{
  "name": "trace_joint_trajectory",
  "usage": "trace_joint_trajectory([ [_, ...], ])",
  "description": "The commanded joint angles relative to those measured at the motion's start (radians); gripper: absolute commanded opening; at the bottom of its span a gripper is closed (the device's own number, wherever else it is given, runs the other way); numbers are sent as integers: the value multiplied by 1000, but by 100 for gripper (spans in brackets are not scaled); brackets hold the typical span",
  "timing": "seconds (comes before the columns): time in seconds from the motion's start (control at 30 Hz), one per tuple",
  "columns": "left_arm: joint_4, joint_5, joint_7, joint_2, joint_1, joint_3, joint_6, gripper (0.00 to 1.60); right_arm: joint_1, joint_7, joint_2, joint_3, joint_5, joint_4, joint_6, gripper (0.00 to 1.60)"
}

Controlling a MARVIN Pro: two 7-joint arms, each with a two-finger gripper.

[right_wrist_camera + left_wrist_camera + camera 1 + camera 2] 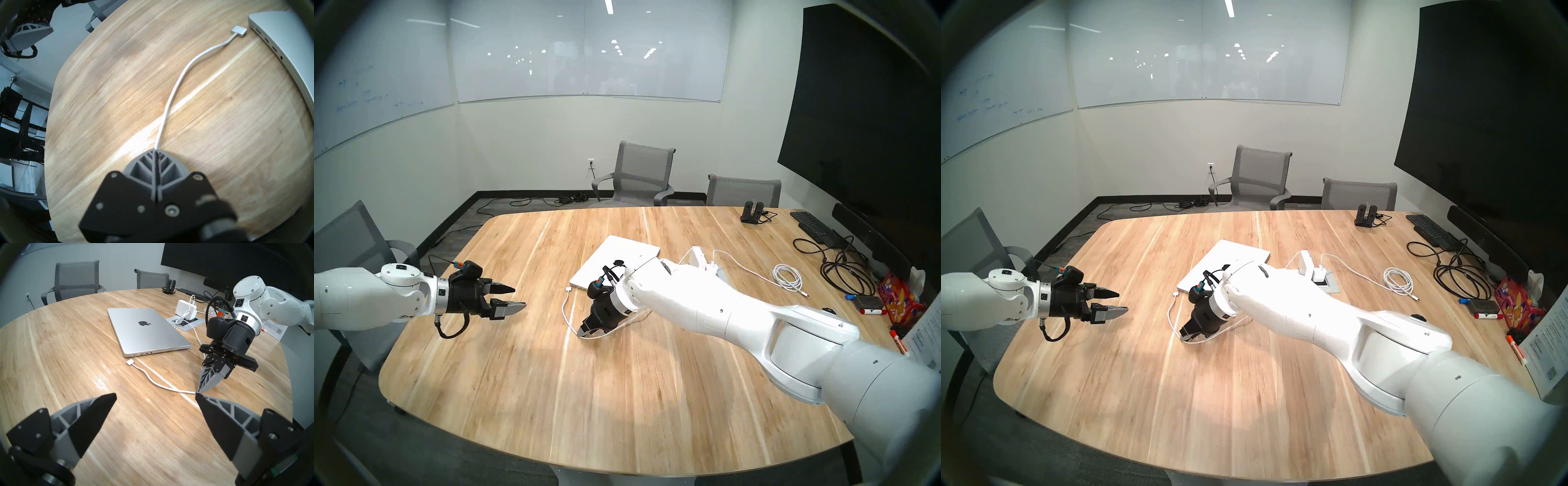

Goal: Plug the charging cable into the port of a MacBook

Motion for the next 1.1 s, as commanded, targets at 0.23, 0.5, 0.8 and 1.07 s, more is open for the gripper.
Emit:
trace_joint_trajectory([
  [0.23,0,-2,0,-2,-13,-12,-2,160,-70,-108,65,68,48,-153,40,0],
  [0.5,0,-3,0,-2,-13,-12,-2,160,-105,-166,70,111,68,-182,26,0],
  [0.8,0,-3,0,-2,-13,-11,-2,160,-119,-191,76,129,71,-202,6,0],
  [1.07,0,-3,0,-2,-13,-12,-2,160,-118,-165,91,114,54,-221,-29,0],
])
